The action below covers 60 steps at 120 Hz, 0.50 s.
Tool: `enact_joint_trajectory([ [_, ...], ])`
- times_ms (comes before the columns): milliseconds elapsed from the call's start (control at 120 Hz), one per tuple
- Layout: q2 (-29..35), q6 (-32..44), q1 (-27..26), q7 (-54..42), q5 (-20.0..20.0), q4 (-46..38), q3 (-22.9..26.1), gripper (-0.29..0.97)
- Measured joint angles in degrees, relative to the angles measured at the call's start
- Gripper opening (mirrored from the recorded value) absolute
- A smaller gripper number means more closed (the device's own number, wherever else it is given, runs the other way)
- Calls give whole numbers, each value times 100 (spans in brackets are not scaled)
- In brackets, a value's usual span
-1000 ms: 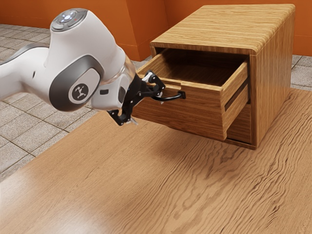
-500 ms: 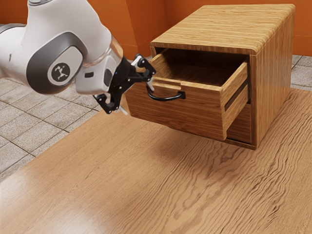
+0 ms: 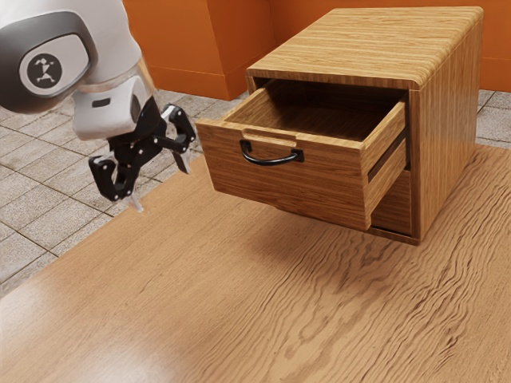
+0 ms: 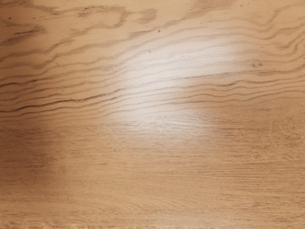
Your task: Pull the drawer handle with one arm to open the drawer
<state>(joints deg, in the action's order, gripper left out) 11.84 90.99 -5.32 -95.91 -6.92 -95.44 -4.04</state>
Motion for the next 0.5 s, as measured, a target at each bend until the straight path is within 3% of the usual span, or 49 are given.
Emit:
enact_joint_trajectory([
  [233,87,-681,31,767,40,333,-376,68],
  [500,214,-949,-14,1378,23,340,-376,68],
])
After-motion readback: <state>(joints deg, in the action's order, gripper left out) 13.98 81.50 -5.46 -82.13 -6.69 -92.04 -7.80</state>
